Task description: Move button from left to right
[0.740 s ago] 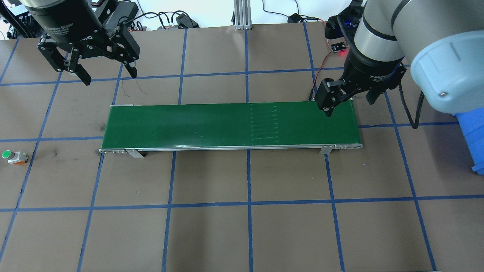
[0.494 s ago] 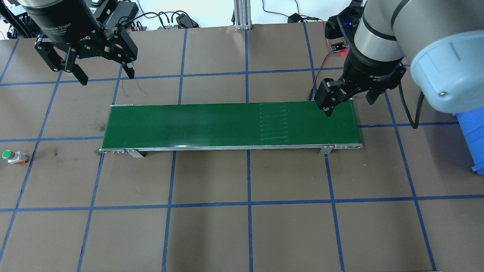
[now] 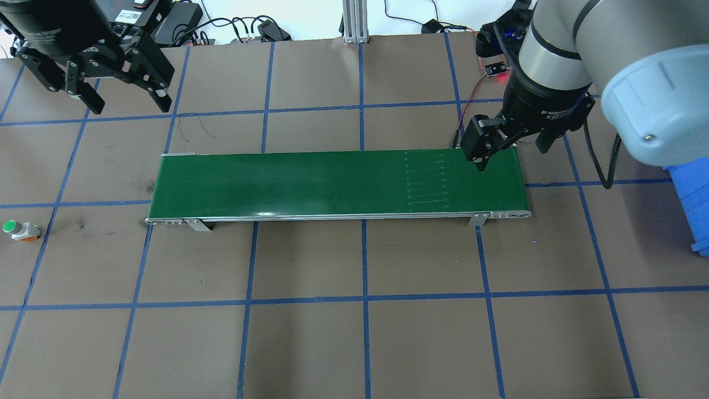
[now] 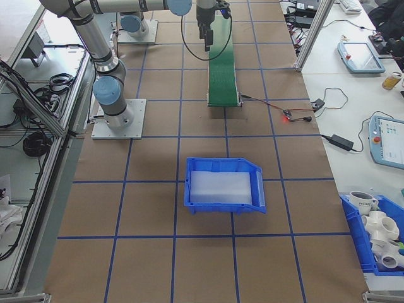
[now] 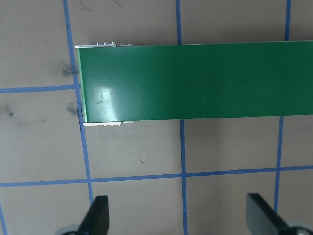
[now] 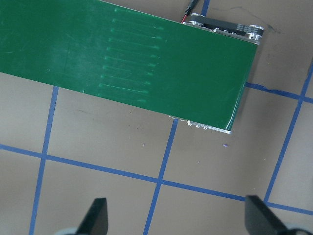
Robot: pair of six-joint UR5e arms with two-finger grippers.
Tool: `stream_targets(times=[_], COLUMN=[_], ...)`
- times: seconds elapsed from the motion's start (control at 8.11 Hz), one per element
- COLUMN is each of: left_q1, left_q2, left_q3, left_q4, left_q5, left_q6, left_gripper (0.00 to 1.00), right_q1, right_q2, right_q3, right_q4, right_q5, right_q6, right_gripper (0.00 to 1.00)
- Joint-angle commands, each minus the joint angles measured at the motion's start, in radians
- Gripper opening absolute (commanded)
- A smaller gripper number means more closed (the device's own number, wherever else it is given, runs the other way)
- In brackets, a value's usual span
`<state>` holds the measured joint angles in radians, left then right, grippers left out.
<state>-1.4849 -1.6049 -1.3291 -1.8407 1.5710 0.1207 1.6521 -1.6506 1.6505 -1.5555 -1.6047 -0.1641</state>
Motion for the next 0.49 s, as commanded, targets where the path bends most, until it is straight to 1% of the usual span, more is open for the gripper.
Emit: stream_targets(times=[0.0, 0.12, 0.25, 0.37], left_q1=[0.131, 0.225, 0.333, 0.454], left_q2=[0.028, 0.026, 0.023, -0.004], left_q3=[-0.01, -0.013, -0.015, -0.015], left_q4=[0.006, 0.004, 0.003, 0.004], left_q5=[0.009, 0.0, -0.006, 0.004], left_q6=[0.107, 0.31, 0.447, 0.57], left_gripper=[1.0, 1.0, 1.0, 1.0], right_q1=[0.0, 0.0, 0.0, 0.0], right_q2=[0.0, 0.0, 0.0, 0.0], right_q3=[0.0, 0.0, 0.0, 0.0], right_q4=[0.0, 0.0, 0.0, 0.0], right_q5=[0.0, 0.0, 0.0, 0.0], right_q6=[0.0, 0.0, 0.0, 0.0], right_gripper=[1.0, 1.0, 1.0, 1.0])
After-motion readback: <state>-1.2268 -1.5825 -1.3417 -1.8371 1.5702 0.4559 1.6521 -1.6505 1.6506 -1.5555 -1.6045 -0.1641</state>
